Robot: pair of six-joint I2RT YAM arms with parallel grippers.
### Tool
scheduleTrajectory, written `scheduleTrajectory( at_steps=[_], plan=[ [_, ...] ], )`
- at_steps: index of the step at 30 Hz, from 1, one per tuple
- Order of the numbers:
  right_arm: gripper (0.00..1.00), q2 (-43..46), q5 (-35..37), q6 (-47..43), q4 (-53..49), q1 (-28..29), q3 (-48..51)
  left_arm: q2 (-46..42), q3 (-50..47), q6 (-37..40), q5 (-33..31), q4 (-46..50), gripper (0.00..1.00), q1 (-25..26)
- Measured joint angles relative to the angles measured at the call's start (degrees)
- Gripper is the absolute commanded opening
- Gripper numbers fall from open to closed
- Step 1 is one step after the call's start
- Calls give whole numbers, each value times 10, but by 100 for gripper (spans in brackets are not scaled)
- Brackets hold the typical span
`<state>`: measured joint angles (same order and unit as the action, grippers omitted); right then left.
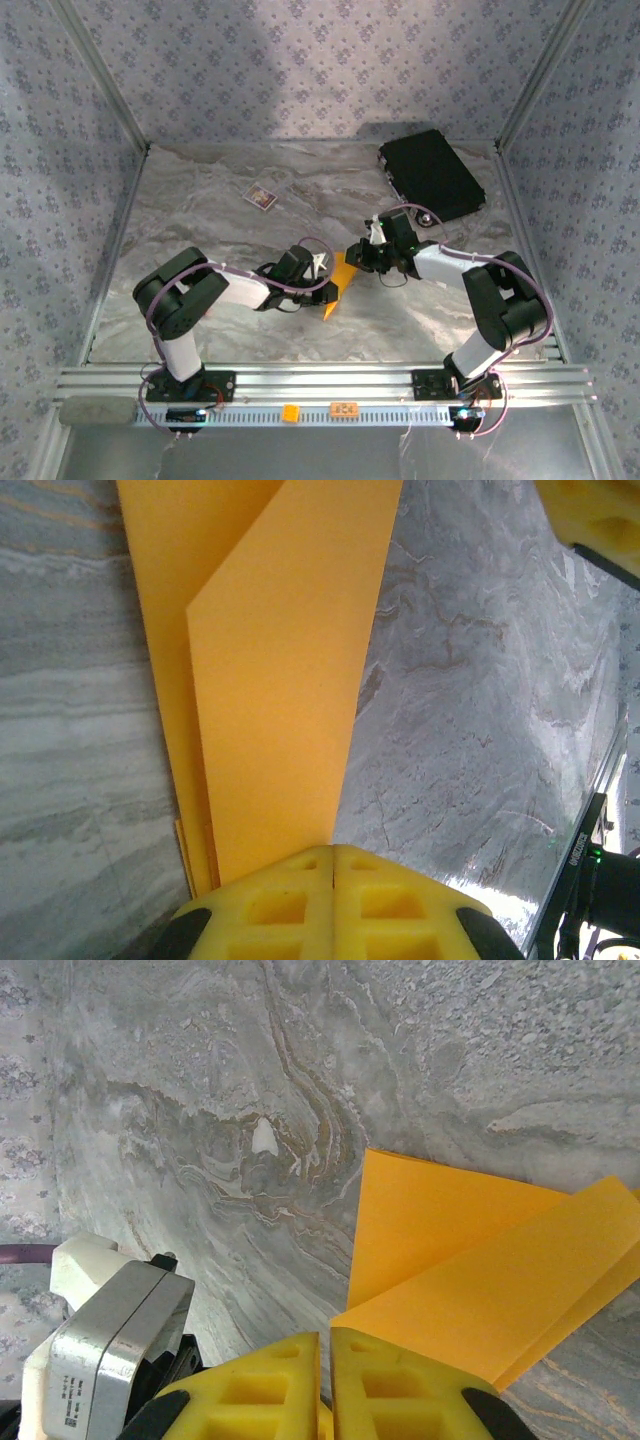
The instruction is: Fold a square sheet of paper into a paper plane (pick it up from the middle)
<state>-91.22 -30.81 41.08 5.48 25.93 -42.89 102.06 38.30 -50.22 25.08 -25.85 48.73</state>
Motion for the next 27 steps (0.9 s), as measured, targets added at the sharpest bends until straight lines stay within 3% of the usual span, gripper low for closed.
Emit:
scheduleTrajectory(
  at_steps=[27],
  plan=[
    [3, -69, -10, 4, 67, 11, 46, -12, 0, 0, 4, 23, 2, 0]
  ],
)
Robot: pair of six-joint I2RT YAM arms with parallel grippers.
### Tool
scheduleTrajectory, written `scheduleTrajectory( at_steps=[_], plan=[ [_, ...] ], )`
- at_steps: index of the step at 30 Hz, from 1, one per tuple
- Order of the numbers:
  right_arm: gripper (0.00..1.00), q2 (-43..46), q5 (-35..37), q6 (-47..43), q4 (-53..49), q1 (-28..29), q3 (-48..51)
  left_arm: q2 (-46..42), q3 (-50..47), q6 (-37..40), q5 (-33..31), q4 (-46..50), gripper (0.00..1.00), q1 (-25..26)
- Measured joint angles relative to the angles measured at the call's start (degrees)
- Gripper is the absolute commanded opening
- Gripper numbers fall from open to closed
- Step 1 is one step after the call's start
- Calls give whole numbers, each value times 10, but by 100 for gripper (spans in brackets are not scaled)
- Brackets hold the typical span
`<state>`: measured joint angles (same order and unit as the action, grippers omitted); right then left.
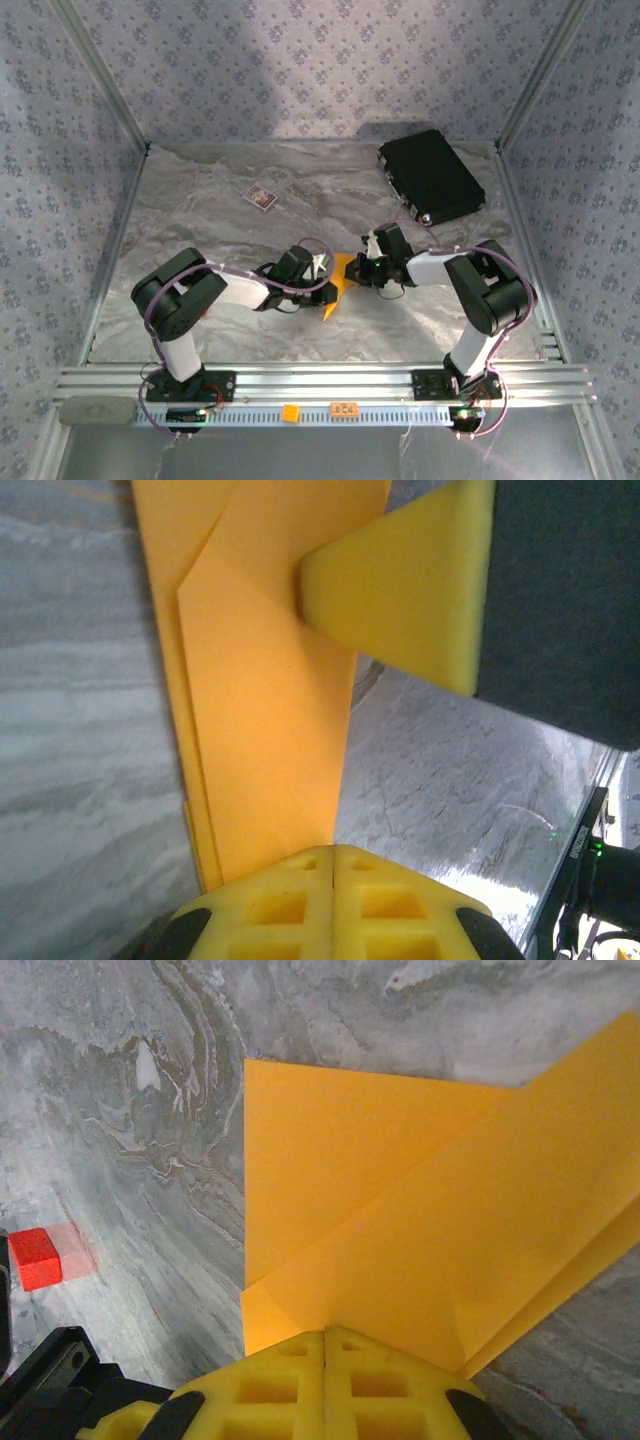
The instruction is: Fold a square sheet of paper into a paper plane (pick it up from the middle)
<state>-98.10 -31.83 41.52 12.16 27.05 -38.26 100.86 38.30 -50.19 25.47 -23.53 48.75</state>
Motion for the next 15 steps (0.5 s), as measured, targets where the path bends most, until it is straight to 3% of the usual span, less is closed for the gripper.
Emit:
scheduleTrajectory(
  at_steps=[7, 15],
  plan=[
    [3, -1, -5, 0, 10, -2, 5, -38, 10, 2, 1, 70, 4, 3],
    [3, -1, -5, 0, 11, -2, 5, -8, 74, 9, 7, 88, 4, 9]
  ],
)
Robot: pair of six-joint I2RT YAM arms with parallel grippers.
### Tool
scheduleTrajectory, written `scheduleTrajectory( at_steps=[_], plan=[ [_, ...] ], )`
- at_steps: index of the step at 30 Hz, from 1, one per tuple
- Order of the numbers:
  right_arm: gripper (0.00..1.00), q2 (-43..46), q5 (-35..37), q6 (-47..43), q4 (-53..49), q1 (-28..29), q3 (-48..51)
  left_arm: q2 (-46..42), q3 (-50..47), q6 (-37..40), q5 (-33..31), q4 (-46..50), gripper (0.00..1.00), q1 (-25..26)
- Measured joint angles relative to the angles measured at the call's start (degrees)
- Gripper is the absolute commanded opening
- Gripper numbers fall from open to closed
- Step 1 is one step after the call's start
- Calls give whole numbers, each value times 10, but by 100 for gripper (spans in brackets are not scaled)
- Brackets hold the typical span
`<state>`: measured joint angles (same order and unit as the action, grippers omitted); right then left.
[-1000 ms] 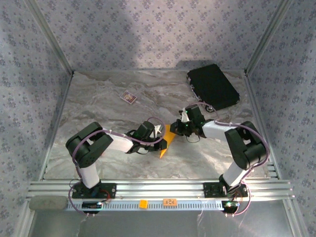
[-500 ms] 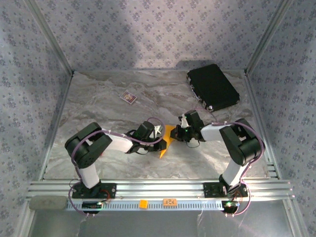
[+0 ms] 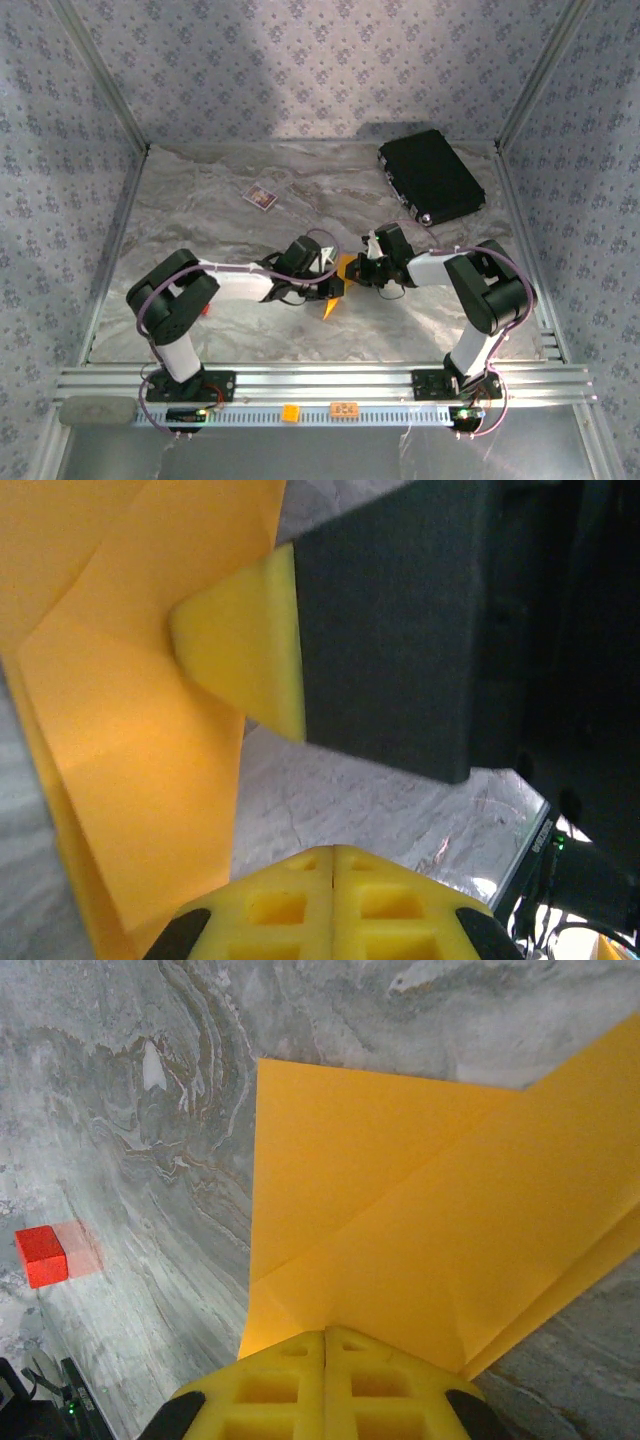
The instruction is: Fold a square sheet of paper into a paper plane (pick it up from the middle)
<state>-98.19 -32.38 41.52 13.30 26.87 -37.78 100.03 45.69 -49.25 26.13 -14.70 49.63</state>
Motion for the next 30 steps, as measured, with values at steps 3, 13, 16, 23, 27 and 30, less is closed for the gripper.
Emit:
scheduleTrajectory(
  at_steps=[3, 13, 16, 23, 27, 30],
  plan=[
    [3, -1, 0, 0, 0, 0, 0, 22, 3, 2, -1, 2, 4, 0],
    [3, -5, -11, 0, 4, -4, 0, 18, -39, 3, -2, -29, 3, 0],
    [3, -6, -12, 0, 5, -4, 0, 0, -59, 4, -9, -27, 3, 4],
    [3, -6, -13, 0, 5, -5, 0, -52, -92, 9, -41, 20, 3, 27],
    [3, -6, -13, 0, 5, -5, 0, -90, -115, 13, -50, 58, 2, 34],
    [3, -6, -13, 0, 5, -5, 0, -116, -127, 15, -54, 91, 2, 39]
  ],
)
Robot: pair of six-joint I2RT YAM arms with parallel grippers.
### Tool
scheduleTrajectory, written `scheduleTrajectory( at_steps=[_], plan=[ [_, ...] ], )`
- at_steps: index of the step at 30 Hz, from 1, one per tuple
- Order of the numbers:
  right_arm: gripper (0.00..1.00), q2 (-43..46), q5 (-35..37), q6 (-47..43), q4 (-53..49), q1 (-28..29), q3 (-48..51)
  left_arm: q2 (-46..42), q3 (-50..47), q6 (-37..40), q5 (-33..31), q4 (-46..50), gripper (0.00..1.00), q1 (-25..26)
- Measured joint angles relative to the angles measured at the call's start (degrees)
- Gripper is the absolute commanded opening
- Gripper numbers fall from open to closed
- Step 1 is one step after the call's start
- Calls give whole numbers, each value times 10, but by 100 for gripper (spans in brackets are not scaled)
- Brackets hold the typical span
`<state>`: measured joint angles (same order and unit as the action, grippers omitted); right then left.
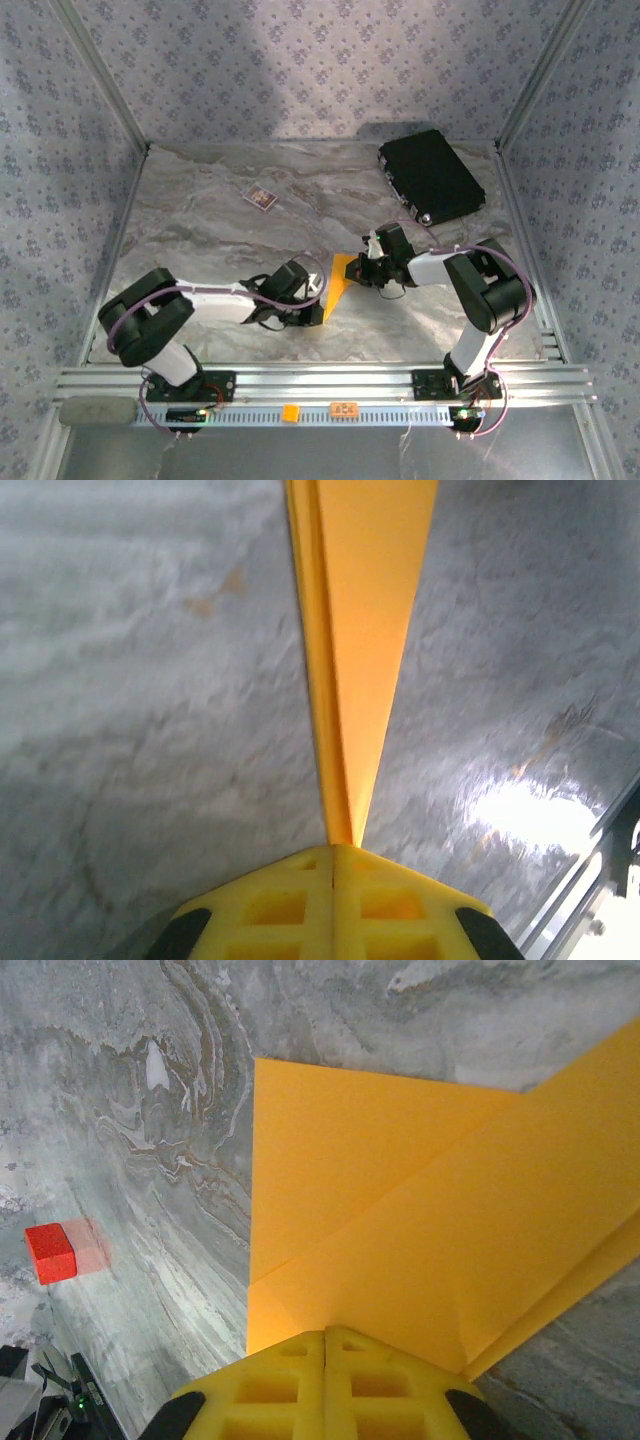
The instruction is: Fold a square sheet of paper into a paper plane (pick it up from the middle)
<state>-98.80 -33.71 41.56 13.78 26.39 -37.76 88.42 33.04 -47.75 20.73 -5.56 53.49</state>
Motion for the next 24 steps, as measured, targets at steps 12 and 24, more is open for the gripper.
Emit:
scheduleTrajectory(
  at_steps=[12, 24],
  plan=[
    [3, 0, -1, 2, 0, 0, 0, -94, 25, 8, -33, 58, 5, 1],
    [3, 0, -1, 2, 0, 0, 0, 93, 112, 14, 4, -2, 2, -6]
  ],
)
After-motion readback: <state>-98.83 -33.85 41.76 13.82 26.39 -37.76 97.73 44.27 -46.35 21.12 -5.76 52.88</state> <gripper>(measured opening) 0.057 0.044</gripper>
